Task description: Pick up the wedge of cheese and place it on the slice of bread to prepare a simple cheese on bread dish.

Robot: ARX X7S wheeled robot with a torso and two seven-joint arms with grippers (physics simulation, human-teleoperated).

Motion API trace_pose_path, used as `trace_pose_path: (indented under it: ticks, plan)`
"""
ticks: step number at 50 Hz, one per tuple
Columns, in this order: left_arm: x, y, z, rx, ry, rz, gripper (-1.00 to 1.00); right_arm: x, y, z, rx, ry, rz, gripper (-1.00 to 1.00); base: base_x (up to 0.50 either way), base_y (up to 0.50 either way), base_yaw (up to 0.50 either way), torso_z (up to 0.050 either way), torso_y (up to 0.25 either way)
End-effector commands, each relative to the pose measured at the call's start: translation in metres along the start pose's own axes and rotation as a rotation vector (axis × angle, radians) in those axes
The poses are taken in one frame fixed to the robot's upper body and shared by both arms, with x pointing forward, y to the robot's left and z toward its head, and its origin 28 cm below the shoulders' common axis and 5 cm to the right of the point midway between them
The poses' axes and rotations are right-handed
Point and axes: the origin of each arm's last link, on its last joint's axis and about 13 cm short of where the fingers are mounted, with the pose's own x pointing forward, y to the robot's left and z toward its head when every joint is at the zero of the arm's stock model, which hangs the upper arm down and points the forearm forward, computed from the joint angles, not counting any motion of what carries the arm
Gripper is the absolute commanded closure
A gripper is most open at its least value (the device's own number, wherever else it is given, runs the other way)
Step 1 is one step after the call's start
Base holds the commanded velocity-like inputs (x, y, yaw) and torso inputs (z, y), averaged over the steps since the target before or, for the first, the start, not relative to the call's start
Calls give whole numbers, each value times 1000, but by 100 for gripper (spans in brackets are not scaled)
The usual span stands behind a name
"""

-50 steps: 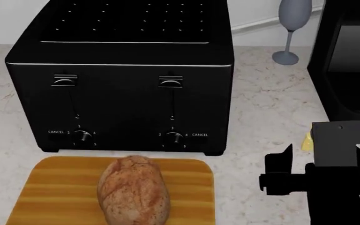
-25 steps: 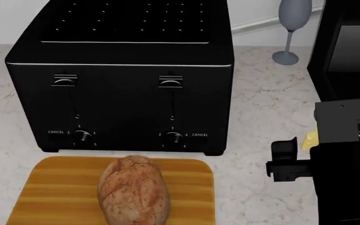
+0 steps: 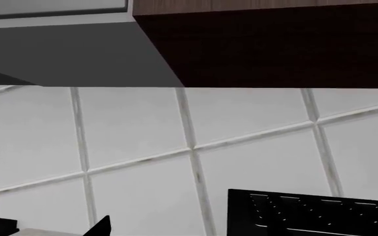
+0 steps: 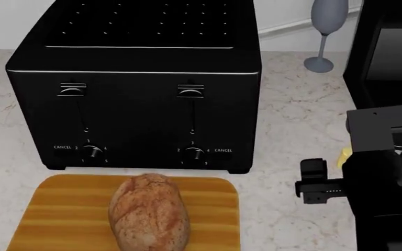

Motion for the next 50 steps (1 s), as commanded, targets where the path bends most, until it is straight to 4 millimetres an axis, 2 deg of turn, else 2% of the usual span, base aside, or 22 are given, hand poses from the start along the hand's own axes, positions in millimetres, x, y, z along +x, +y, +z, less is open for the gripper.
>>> trace_pose_path:
  ticks: [1, 15, 25, 32, 34, 45, 50]
  plan:
    - [0, 0, 1, 2, -1, 1, -100, 6, -4, -1, 6, 33, -1, -100, 0, 0, 0, 0, 0]
    - [0, 0, 0, 2, 0, 2, -100, 18, -5, 12, -6, 28, -2, -100, 0, 0, 0, 0, 0]
    - [-1, 0, 0, 7, 2, 2, -100, 28, -8, 14, 0, 41, -11, -100, 0, 0, 0, 0, 0]
    - [-1, -1, 0, 8, 3, 2, -100, 37, -8, 5, 0, 57, -10, -100, 0, 0, 0, 0, 0]
    - [-1, -1, 0, 9, 3, 1, -100, 35, -9, 11, -3, 57, -4, -100, 0, 0, 0, 0, 0]
    - [-1, 0, 1, 5, 1, 2, -100, 43, -11, 5, 4, 75, -8, -100, 0, 0, 0, 0, 0]
    - [-1, -1, 1, 5, 0, 3, -100, 44, -11, 9, 18, 78, 1, -100, 0, 0, 0, 0, 0]
